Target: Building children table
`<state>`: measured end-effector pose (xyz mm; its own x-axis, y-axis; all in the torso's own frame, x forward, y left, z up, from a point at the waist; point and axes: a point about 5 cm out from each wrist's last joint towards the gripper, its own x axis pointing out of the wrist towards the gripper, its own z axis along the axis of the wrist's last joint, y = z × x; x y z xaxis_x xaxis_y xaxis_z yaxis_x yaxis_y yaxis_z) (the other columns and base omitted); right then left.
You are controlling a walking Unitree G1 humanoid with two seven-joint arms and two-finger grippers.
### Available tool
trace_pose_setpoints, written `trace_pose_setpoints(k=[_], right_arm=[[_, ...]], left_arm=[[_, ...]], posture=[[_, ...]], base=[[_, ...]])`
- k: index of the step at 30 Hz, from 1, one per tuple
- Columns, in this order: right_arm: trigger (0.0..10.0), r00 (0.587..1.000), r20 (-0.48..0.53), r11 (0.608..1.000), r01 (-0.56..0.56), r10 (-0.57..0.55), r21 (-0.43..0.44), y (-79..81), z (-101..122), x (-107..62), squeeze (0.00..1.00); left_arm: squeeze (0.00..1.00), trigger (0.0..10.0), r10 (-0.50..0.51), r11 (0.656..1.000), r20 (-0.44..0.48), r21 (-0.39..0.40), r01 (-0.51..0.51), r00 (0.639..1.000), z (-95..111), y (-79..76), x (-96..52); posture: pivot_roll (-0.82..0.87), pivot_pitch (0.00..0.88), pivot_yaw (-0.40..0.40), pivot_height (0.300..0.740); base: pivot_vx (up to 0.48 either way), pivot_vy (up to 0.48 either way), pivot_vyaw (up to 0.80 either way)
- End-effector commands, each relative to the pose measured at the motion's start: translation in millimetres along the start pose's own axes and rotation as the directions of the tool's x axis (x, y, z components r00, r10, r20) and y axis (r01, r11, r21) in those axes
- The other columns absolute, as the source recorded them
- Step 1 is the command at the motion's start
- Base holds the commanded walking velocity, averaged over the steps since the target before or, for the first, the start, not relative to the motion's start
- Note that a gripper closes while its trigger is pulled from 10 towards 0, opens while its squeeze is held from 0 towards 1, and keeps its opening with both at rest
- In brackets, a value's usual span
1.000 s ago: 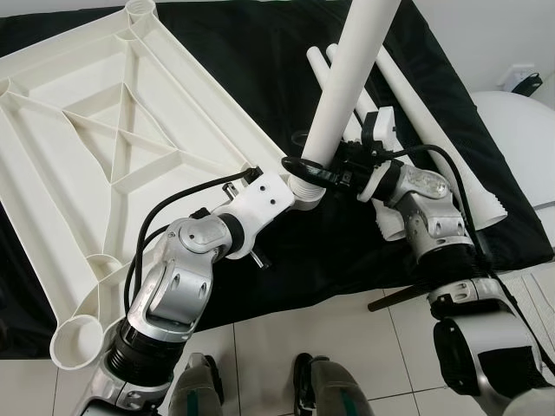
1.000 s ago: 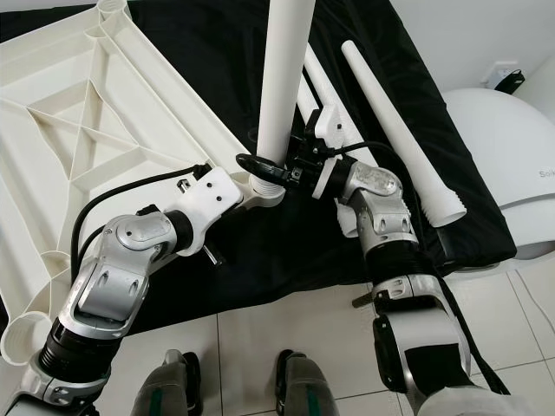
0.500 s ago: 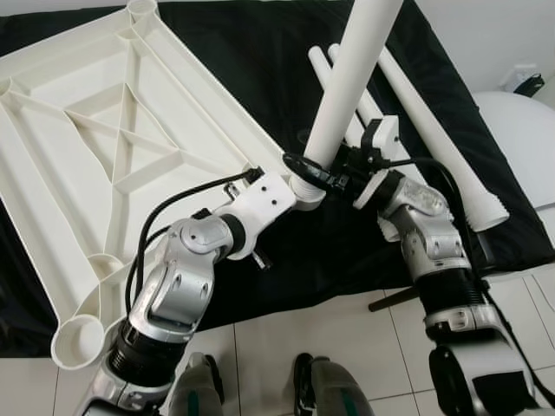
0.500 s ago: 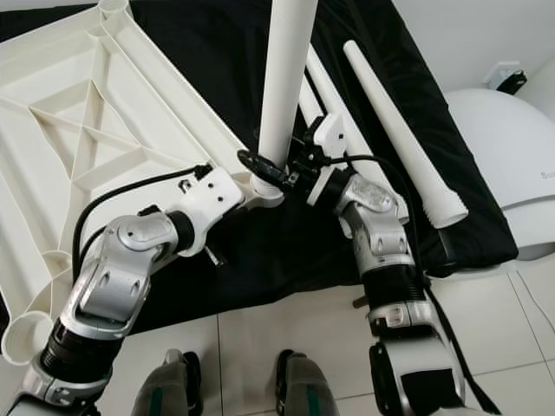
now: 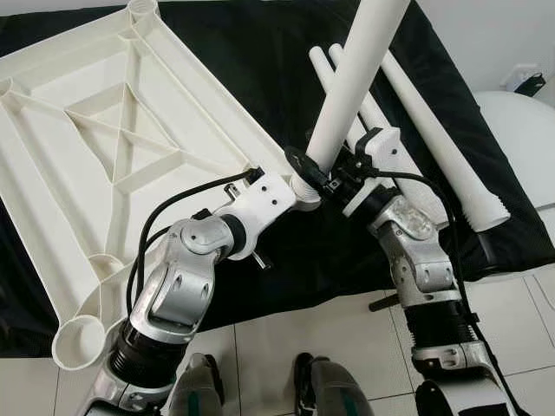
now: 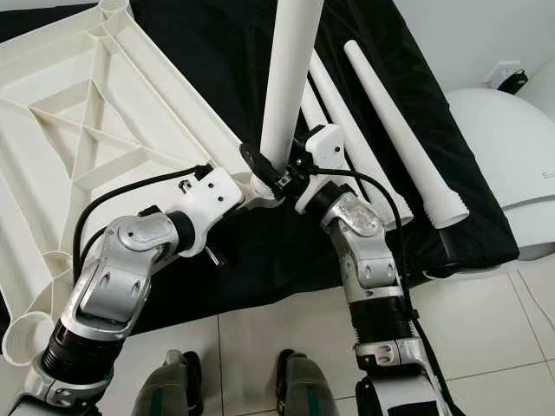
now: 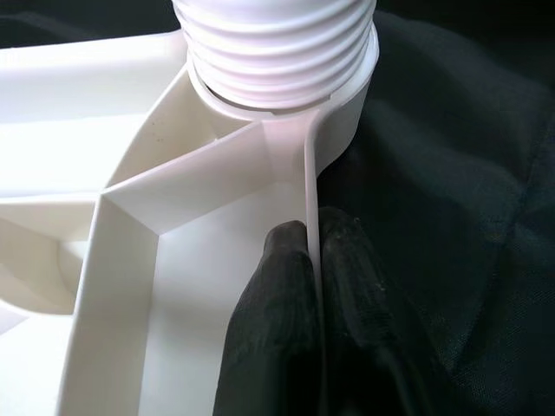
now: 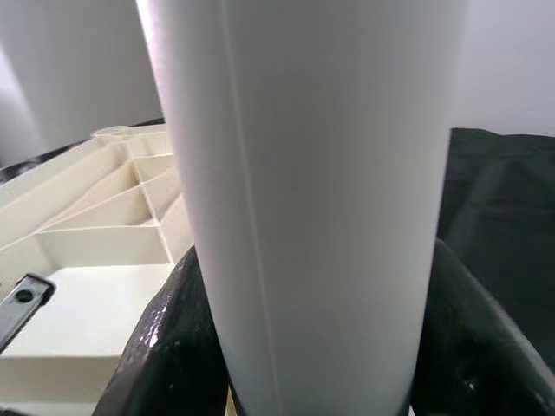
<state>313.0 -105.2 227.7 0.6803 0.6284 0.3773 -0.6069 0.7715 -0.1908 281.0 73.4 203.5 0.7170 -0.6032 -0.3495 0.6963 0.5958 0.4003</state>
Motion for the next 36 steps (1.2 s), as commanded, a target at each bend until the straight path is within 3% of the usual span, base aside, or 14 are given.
trace_pose_setpoints(k=[1,3,11,17,22,24,35,36], right_arm=[[0.0,0.998,-0.053,0.999,0.045,-0.044,0.009,-2.6,-9.4,-9.4,0.0],[0.0,0.991,-0.061,0.993,0.115,-0.116,-0.026,7.0,-8.1,-11.7,0.0],[0.0,0.969,-0.077,0.972,0.231,-0.234,-0.043,17.2,-6.7,-14.2,0.0],[0.0,0.916,-0.092,0.921,0.386,-0.389,-0.051,22.6,-7.0,-18.0,0.0],[0.0,0.899,-0.096,0.903,0.423,-0.428,-0.068,25.4,-6.8,-18.6,0.0],[0.0,0.862,-0.094,0.866,0.49,-0.499,-0.104,31.6,-4.7,-20.2,0.0],[0.0,0.834,-0.11,0.841,0.53,-0.54,-0.11,30.5,-5.0,-21.5,0.0],[10.0,0.828,-0.123,0.837,0.537,-0.547,-0.106,29.7,-6.4,-21.4,0.0]], left_arm=[[0.0,10.0,0.094,0.994,-0.107,-0.051,-0.1,0.99,-24.8,-0.4,4.4],[0.0,10.0,0.095,0.993,-0.107,-0.053,-0.101,0.99,-25.1,-0.2,4.3],[0.0,10.0,0.094,0.993,-0.107,-0.055,-0.1,0.99,-24.9,-0.5,4.5],[0.0,10.0,0.09,0.994,-0.109,-0.054,-0.096,0.99,-24.9,-0.6,4.4],[0.0,10.0,0.09,0.994,-0.11,-0.054,-0.096,0.99,-25.2,-0.6,4.0],[0.0,10.0,0.093,0.994,-0.114,-0.053,-0.099,0.989,-25.9,0.0,2.8],[0.0,10.0,0.094,0.994,-0.117,-0.051,-0.101,0.989,-26.7,0.2,1.8],[0.0,10.0,0.095,0.994,-0.117,-0.05,-0.101,0.989,-26.7,0.3,1.8]], posture=[[0.04,0.269,-0.055,0.74],[0.03,0.27,-0.055,0.74],[0.04,0.27,-0.052,0.74],[0.04,0.273,-0.046,0.74],[0.04,0.272,-0.045,0.74],[0.05,0.272,-0.044,0.74],[0.06,0.267,-0.043,0.74],[0.05,0.263,-0.045,0.74]], base=[[0.0,0.0,0.0],[0.0,0.0,0.0],[0.0,0.0,0.0],[0.0,0.0,0.0],[0.0,0.0,0.0],[0.0,0.0,0.0],[0.0,0.0,0.0],[0.0,0.0,0.0]])
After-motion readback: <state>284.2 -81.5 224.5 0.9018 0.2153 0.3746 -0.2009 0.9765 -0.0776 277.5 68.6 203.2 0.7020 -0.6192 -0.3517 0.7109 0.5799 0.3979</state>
